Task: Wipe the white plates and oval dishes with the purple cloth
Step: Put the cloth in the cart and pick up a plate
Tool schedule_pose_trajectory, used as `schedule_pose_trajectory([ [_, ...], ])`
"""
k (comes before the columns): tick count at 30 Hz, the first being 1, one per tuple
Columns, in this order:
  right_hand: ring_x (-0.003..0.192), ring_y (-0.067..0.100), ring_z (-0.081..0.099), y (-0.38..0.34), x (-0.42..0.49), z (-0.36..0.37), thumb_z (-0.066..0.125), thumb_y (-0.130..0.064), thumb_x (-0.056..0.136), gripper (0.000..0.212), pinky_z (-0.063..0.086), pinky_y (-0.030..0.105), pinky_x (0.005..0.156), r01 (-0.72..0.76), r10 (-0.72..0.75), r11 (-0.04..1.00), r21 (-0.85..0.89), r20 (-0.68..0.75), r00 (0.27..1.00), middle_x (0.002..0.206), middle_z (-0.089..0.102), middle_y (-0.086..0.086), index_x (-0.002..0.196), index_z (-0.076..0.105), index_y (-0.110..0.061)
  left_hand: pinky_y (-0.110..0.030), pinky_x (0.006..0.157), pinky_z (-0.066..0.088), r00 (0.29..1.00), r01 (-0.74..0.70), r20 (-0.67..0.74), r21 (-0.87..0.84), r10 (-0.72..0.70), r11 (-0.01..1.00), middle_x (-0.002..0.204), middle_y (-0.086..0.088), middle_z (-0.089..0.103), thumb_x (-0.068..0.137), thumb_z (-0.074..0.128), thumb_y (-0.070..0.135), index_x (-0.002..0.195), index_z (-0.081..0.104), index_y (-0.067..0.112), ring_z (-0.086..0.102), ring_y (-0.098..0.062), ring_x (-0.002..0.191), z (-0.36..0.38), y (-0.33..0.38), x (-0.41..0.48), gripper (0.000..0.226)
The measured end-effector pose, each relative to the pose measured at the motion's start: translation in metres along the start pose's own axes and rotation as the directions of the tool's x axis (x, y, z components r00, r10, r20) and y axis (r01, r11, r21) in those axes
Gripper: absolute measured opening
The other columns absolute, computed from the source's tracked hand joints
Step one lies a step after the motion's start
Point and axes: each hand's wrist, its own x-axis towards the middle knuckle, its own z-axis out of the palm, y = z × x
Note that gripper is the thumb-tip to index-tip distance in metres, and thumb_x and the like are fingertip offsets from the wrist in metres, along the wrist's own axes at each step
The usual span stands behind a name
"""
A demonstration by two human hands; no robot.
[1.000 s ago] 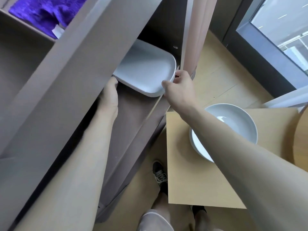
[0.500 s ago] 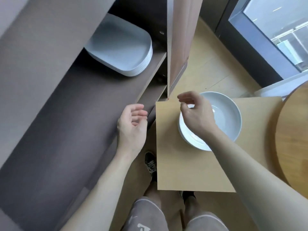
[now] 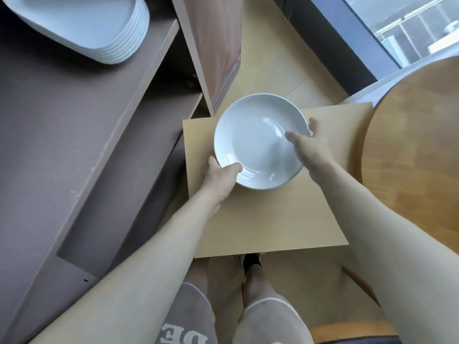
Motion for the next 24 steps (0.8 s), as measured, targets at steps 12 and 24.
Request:
schedule_pose_trajectory([
  [12, 0.085, 0.009, 0.065, 0.009, 0.004, 0.007, 0.059, -0.010, 0.083, 0.028, 0.048, 0.025, 0.062, 0.012, -0.016, 0.979, 0.203, 0.019, 1.000, 0.094, 0.068, -0.013, 0.095, 0.059, -0.035, -0.057, 0.107, 0.046, 0.999, 0.012, -0.038, -0.330, -0.025, 0.944, 0.126, 0.001, 0.063, 0.088, 0.058, 0.006, 0.130, 0.050, 0.017, 0.059, -0.022, 0.117, 0.020, -0.006, 0.003, 0.044],
  [24, 0.081, 0.021, 0.065, -0.003, 0.005, 0.002, 0.060, -0.008, 0.080, 0.018, 0.054, 0.031, 0.071, 0.002, -0.002, 0.976, 0.217, 0.000, 1.000, 0.090, 0.068, -0.001, 0.093, 0.066, -0.020, -0.055, 0.096, 0.055, 0.999, -0.004, -0.047, -0.395, -0.016, 0.919, 0.128, -0.006, 0.065, 0.083, 0.057, 0.004, 0.128, 0.054, 0.016, 0.063, -0.032, 0.117, 0.018, -0.005, 0.001, 0.046],
])
